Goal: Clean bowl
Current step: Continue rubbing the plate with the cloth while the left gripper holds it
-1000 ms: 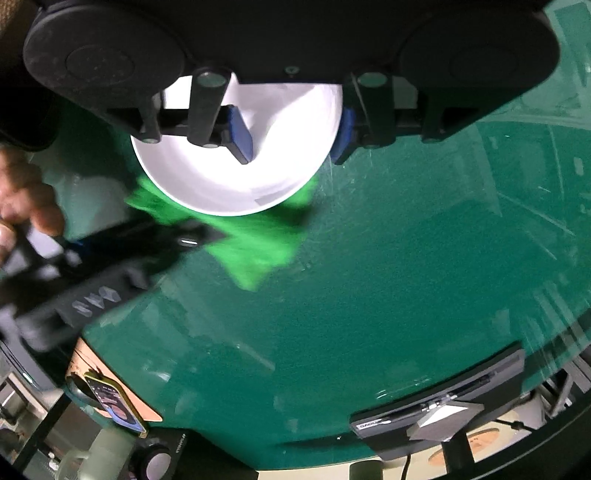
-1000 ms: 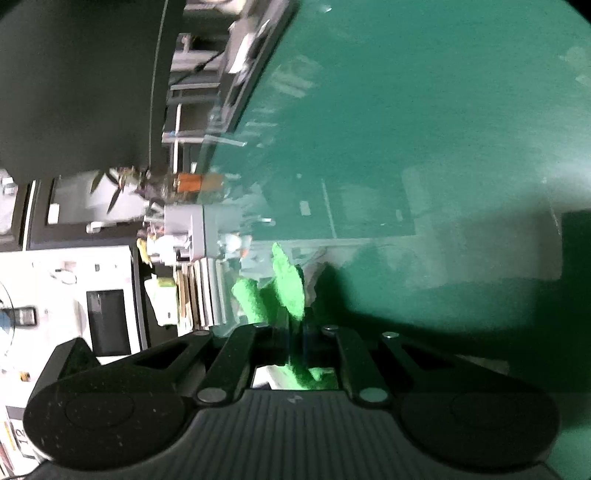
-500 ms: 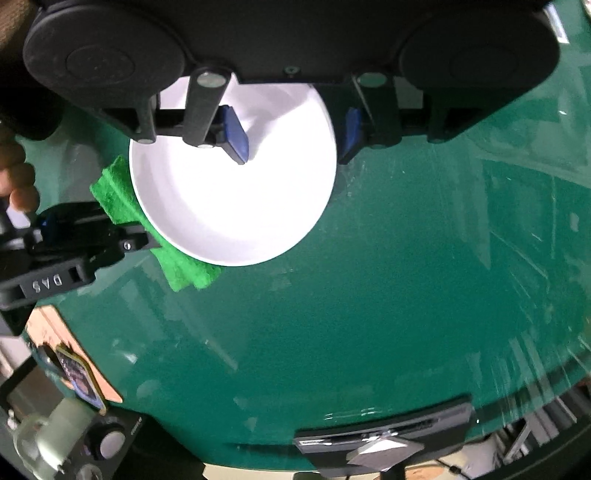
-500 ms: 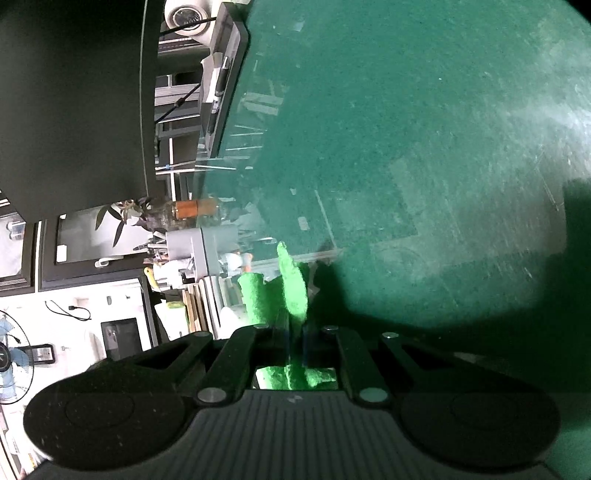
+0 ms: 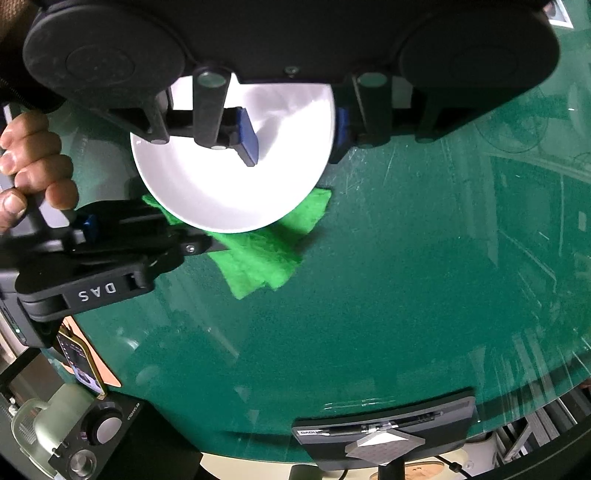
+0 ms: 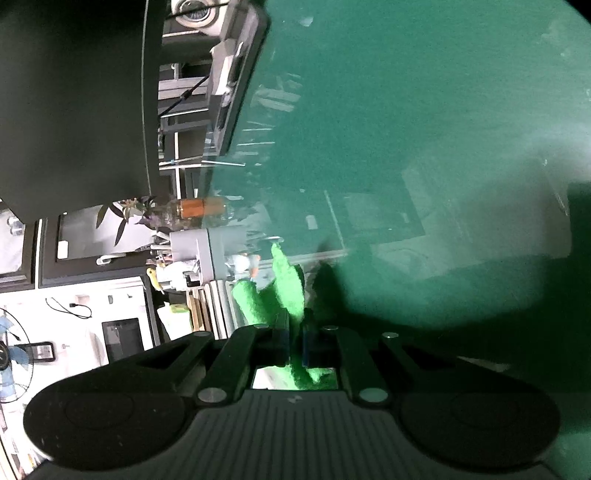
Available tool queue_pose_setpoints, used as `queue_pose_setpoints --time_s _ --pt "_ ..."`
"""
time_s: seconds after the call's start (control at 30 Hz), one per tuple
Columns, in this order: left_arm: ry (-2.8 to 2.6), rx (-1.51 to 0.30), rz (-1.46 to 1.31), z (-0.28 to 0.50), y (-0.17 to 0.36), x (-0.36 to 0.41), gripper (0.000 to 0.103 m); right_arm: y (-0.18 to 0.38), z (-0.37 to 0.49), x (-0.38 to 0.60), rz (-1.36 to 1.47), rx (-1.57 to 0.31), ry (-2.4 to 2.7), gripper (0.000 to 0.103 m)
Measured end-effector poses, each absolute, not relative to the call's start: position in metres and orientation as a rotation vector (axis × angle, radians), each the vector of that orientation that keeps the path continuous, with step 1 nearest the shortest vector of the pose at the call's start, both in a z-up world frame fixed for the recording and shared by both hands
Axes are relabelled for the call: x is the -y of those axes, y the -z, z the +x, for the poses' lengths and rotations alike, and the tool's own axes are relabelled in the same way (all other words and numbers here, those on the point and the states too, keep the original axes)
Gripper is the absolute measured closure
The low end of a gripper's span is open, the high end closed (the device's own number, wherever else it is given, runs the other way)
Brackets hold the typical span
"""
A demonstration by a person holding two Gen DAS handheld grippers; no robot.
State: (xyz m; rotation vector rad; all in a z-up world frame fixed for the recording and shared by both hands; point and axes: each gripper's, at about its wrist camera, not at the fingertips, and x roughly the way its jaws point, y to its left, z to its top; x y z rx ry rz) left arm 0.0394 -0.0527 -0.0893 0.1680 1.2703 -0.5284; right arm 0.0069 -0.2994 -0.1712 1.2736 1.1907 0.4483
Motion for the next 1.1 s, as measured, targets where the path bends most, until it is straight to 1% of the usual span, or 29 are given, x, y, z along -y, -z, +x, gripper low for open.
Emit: queue_pose_setpoints --time_s 0.3,0.6,0.67,0.9,1.1 --pt "0.546 -1.259 0.186 0.040 0.088 0.057 0.060 0.168 -0.030 0.330 1.292 -1.225 -0.436 0.095" --pt "0.555 -1.259 0.202 0.039 0.087 0.058 0.058 0.164 0.011 0.294 1.218 -1.198 -0.471 0.096" --pt "0.564 -1.257 0.210 0.038 0.087 0.058 0.056 0.161 0.005 0.299 1.211 -1.195 -0.471 0.096" --pt "0.570 -1.251 0.215 0.038 0.086 0.058 0.056 0.160 -0.016 0.324 1.241 -1.204 -0.467 0.096" --pt "0.564 -1.254 0.223 0.038 0.085 0.059 0.054 0.163 0.022 0.285 1.215 -1.191 -0.519 0.095"
